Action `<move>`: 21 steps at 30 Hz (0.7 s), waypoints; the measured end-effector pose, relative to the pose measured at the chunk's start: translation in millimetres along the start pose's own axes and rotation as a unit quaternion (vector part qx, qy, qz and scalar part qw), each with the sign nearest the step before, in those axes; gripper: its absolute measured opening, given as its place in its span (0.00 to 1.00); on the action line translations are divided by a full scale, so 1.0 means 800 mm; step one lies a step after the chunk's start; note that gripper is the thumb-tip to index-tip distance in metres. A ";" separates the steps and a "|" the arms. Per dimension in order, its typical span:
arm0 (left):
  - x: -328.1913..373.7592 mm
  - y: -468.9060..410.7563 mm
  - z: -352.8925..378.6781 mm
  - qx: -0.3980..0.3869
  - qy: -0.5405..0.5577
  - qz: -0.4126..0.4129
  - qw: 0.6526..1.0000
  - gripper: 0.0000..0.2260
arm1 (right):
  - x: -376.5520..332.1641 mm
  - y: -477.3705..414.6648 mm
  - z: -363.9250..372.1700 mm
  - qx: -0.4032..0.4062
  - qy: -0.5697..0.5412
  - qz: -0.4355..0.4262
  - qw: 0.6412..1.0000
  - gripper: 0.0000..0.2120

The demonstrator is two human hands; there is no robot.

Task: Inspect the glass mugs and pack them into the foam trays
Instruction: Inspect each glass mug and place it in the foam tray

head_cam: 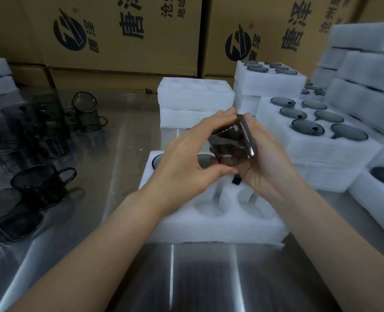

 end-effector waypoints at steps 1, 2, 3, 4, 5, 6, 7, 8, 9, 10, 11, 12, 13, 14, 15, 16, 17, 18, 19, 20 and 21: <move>-0.001 -0.001 -0.002 0.016 0.015 -0.006 1.000 0.33 | 0.000 0.001 0.001 -0.004 0.005 0.006 1.000 0.19; -0.003 -0.001 -0.003 0.034 0.025 -0.010 0.999 0.33 | -0.001 0.001 0.003 -0.007 0.016 0.009 1.000 0.22; -0.004 -0.002 -0.006 0.052 0.035 -0.015 0.998 0.32 | -0.001 0.003 0.004 -0.008 0.027 0.007 1.000 0.25; -0.005 -0.003 -0.008 0.069 0.048 -0.023 0.996 0.31 | -0.001 0.004 0.006 -0.011 0.034 -0.003 0.999 0.26; -0.005 -0.003 -0.011 0.084 0.064 -0.031 0.994 0.30 | -0.001 0.006 0.008 -0.017 0.042 -0.021 0.999 0.27; -0.005 -0.003 -0.013 0.097 0.082 -0.040 0.991 0.29 | 0.000 0.008 0.009 -0.023 0.062 -0.048 0.997 0.26; -0.005 -0.004 -0.015 0.110 0.101 -0.052 0.987 0.29 | 0.000 0.011 0.010 -0.028 0.103 -0.084 0.991 0.26; -0.005 -0.003 -0.017 0.122 0.125 -0.069 0.982 0.28 | -0.001 0.013 0.011 -0.033 0.163 -0.126 0.978 0.26; -0.005 -0.004 -0.019 0.132 0.150 -0.090 0.976 0.28 | -0.001 0.015 0.013 -0.040 0.222 -0.165 0.960 0.26; -0.005 -0.004 -0.021 0.135 0.175 -0.112 0.969 0.28 | -0.002 0.017 0.014 -0.043 0.266 -0.196 0.943 0.27; -0.005 -0.005 -0.022 0.134 0.195 -0.130 0.963 0.27 | -0.002 0.018 0.015 -0.045 0.292 -0.213 0.931 0.28; -0.007 -0.006 -0.023 0.130 0.208 -0.145 0.958 0.24 | -0.001 0.019 0.014 -0.046 0.312 -0.222 0.923 0.29; -0.009 -0.007 -0.024 0.126 0.215 -0.157 0.956 0.21 | 0.001 0.019 0.015 -0.047 0.338 -0.228 0.912 0.30; -0.011 -0.008 -0.025 0.120 0.214 -0.168 0.955 0.19 | 0.003 0.018 0.016 -0.043 0.376 -0.233 0.896 0.30; -0.013 -0.008 -0.025 0.111 0.205 -0.174 0.957 0.17 | 0.006 0.018 0.016 -0.036 0.417 -0.241 0.876 0.31; -0.015 -0.008 -0.027 0.096 0.191 -0.176 0.961 0.17 | 0.008 0.017 0.017 -0.024 0.449 -0.251 0.857 0.30; -0.016 -0.008 -0.028 0.077 0.175 -0.176 0.966 0.16 | 0.009 0.017 0.019 -0.010 0.467 -0.262 0.844 0.30; -0.017 -0.008 -0.031 0.059 0.163 -0.177 0.969 0.15 | 0.010 0.017 0.019 0.003 0.478 -0.273 0.835 0.28; -0.019 -0.009 -0.034 0.049 0.153 -0.180 0.970 0.15 | 0.009 0.018 0.020 0.011 0.487 -0.279 0.827 0.28; -0.023 -0.009 -0.039 0.051 0.145 -0.184 0.971 0.15 | 0.009 0.018 0.020 0.014 0.499 -0.279 0.821 0.27; -0.028 -0.010 -0.043 0.065 0.136 -0.193 0.970 0.17 | 0.009 0.020 0.020 0.011 0.509 -0.274 0.816 0.27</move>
Point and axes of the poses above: each hand's wrist, its own y-axis away from the middle knuckle, its own z-axis out of the palm, x = y × z, the point moved 1 cm from there along -y, towards the middle knuckle
